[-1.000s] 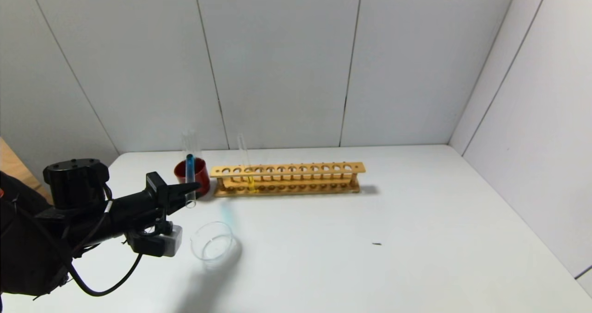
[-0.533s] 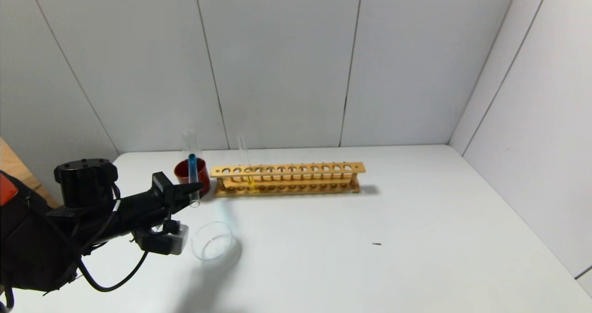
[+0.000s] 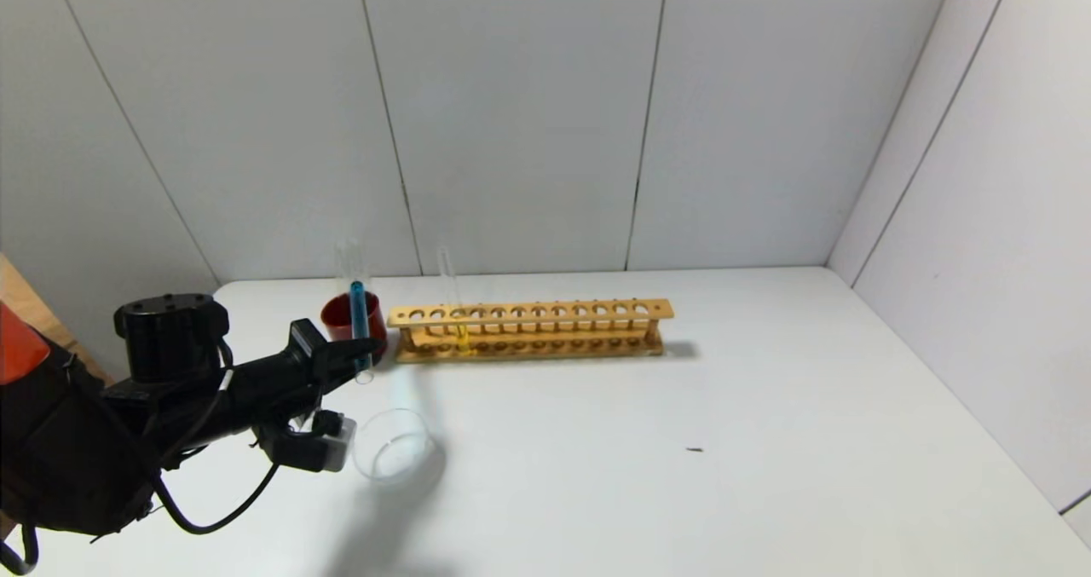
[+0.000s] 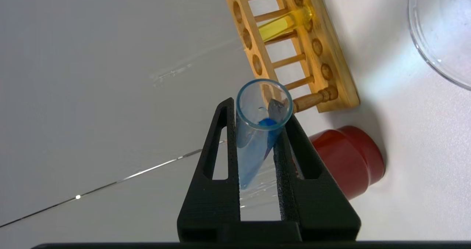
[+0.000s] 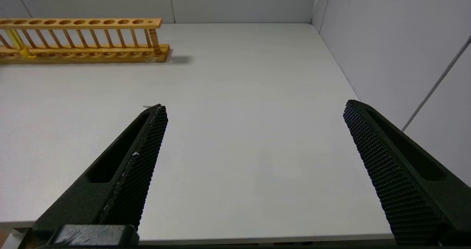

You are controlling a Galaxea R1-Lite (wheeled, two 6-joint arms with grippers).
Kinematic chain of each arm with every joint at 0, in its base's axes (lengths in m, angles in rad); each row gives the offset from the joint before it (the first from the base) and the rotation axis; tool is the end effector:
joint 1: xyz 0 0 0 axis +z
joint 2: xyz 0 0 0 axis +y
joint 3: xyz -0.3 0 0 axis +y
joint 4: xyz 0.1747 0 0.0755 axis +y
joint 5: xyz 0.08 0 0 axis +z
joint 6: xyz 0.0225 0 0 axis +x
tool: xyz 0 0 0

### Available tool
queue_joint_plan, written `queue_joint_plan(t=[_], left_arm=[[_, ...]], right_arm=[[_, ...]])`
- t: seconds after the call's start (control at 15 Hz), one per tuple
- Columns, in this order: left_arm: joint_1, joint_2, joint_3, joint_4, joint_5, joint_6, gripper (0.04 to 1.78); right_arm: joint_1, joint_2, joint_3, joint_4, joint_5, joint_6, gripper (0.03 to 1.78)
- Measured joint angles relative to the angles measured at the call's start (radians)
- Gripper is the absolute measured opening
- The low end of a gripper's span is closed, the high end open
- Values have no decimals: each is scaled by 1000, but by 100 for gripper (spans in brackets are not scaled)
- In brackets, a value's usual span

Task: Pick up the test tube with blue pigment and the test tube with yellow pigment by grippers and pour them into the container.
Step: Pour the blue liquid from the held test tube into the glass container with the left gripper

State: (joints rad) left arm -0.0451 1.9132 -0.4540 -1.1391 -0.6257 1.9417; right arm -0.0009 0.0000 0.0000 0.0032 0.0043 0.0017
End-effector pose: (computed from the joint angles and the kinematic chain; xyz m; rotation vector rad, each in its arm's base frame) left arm 0.2876 -0.0262 0.0865 1.7499 -0.4282 -0.7283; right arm -0.0228 0.0001 0.0752 0.0017 0.0032 0.0034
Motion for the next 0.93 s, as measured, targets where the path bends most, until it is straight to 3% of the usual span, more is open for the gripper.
queue_joint_plan(t=[0.93], left_arm=[[-62, 20, 4, -68, 62, 2, 33]], right_arm=[[0, 0, 0, 0, 0, 0, 175]])
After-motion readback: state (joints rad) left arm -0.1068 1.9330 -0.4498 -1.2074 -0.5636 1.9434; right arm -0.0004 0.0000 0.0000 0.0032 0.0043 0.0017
